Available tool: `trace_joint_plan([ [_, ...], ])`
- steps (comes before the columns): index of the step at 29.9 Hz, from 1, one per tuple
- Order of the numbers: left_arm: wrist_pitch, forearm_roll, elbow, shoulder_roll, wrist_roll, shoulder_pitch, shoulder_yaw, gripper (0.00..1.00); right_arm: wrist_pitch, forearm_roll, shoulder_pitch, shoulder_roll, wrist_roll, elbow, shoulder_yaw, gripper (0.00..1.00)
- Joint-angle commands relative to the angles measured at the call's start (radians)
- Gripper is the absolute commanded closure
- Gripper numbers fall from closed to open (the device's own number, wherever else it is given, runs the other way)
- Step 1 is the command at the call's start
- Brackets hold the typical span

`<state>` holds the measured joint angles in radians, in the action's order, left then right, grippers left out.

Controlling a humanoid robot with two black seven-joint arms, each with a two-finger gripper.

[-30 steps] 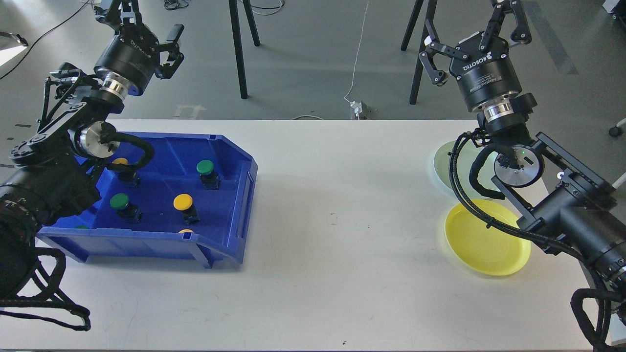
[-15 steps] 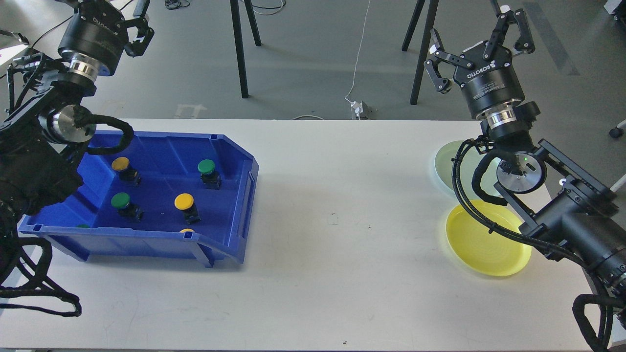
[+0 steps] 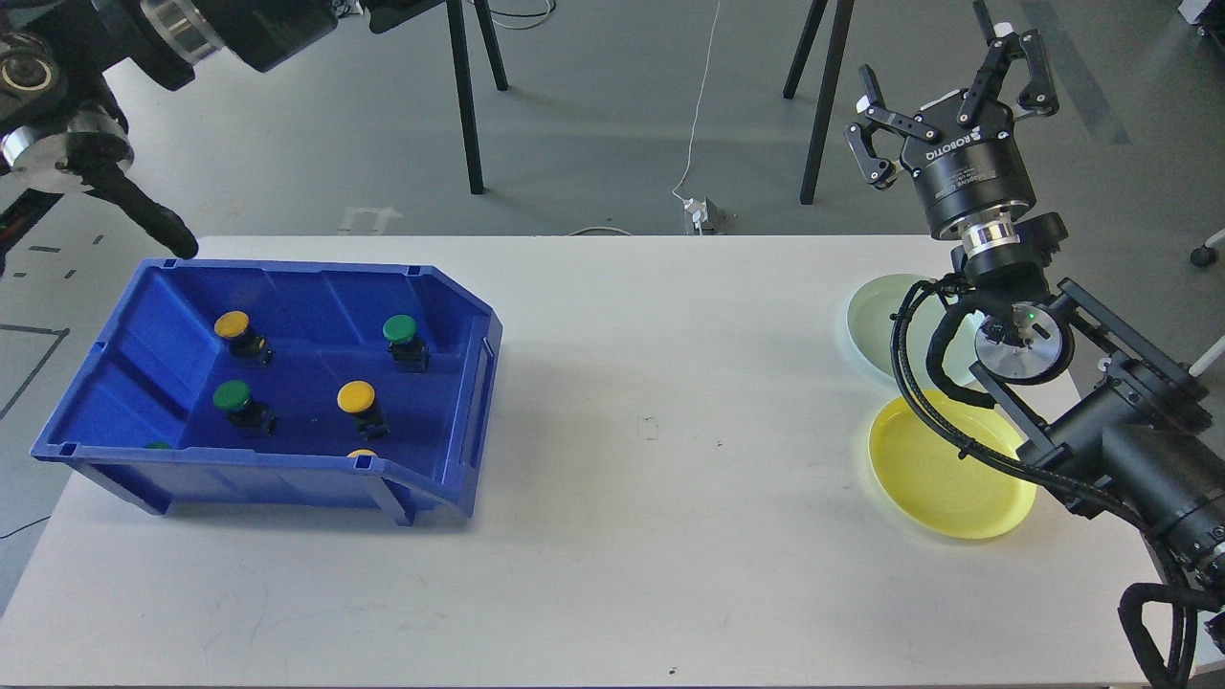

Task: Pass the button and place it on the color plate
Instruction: 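Move the left gripper down into the blue bin toward the buttons, then grasp the yellow button in the bin with the left gripper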

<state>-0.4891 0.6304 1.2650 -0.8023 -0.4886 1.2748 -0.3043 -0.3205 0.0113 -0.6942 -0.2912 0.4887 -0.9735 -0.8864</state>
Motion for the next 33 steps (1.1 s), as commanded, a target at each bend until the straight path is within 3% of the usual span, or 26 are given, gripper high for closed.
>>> trace_joint_plan([
  [1,0.000,0.291,0.046,-0.084,0.000,0.161,0.196,0.00,0.000,-0.001,0.013,0.000,0.000,-0.004,-0.014,0.01],
  [9,0.000,0.842,0.119,-0.138,0.000,0.213,0.378,0.00,0.001,0.001,0.033,-0.009,0.000,-0.008,-0.016,0.01],
  [16,0.000,1.092,0.106,-0.121,0.000,0.183,0.617,0.01,0.001,0.001,0.048,-0.014,0.000,-0.010,-0.014,0.01],
  [19,0.000,1.129,0.090,-0.104,0.000,0.155,0.652,0.02,0.003,0.001,0.048,-0.016,0.000,-0.008,-0.013,0.01],
  [33,0.000,1.135,-0.209,0.057,0.000,0.037,0.657,0.02,0.017,-0.001,0.051,-0.014,0.000,-0.010,-0.011,0.01],
])
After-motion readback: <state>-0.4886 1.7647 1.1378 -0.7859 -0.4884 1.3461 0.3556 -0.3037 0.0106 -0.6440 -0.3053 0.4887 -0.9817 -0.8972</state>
